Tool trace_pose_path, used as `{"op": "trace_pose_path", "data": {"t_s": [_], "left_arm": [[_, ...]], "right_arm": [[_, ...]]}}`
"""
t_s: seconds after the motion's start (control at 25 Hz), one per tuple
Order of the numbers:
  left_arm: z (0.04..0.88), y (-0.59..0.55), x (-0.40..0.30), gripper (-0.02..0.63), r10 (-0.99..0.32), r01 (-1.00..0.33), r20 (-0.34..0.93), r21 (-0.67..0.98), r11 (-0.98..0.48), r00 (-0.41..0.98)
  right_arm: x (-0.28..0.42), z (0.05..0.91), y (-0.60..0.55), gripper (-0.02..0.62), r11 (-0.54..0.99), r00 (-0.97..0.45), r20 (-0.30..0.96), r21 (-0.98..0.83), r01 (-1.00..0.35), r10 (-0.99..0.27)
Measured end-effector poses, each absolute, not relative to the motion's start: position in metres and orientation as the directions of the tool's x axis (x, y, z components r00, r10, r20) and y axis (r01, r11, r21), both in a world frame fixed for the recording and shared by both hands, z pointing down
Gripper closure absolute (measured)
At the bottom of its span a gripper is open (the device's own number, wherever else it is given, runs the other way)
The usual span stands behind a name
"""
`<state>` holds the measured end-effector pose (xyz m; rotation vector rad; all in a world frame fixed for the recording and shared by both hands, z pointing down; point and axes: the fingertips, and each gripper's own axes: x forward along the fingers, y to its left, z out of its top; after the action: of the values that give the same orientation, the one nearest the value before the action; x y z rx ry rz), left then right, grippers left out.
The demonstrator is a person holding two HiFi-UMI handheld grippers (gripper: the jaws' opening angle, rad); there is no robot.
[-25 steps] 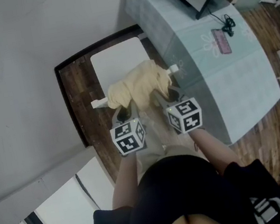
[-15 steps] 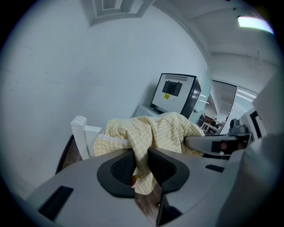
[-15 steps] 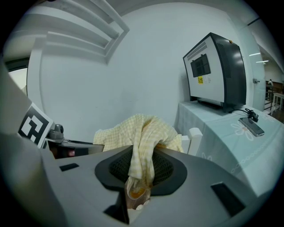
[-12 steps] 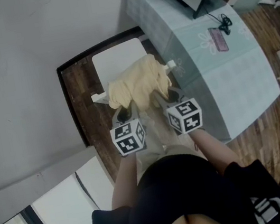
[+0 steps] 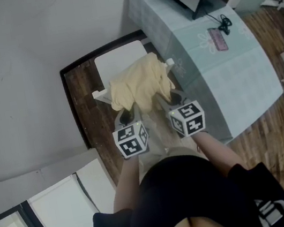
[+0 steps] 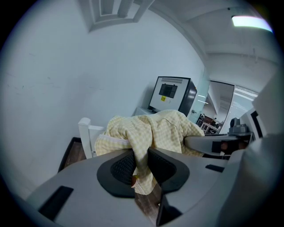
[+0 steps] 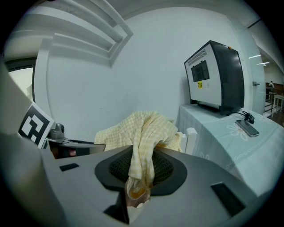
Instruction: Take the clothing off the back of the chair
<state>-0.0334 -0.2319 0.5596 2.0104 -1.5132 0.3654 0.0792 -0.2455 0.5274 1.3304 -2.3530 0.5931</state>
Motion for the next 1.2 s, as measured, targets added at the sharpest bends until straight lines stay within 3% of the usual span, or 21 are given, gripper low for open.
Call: {"op": "trace_pose_path", "data": {"t_s": [1.2], "left_arm": [[0.541,-0.139,-0.021,0.528,-0.802,-0.947,0.515,0.261,-0.189,0.302]], "right_arm": [[0.09,0.512,-0.151,0.506,0.475,-0.492,0.495,-0.171,-0.863,-0.716]]}}
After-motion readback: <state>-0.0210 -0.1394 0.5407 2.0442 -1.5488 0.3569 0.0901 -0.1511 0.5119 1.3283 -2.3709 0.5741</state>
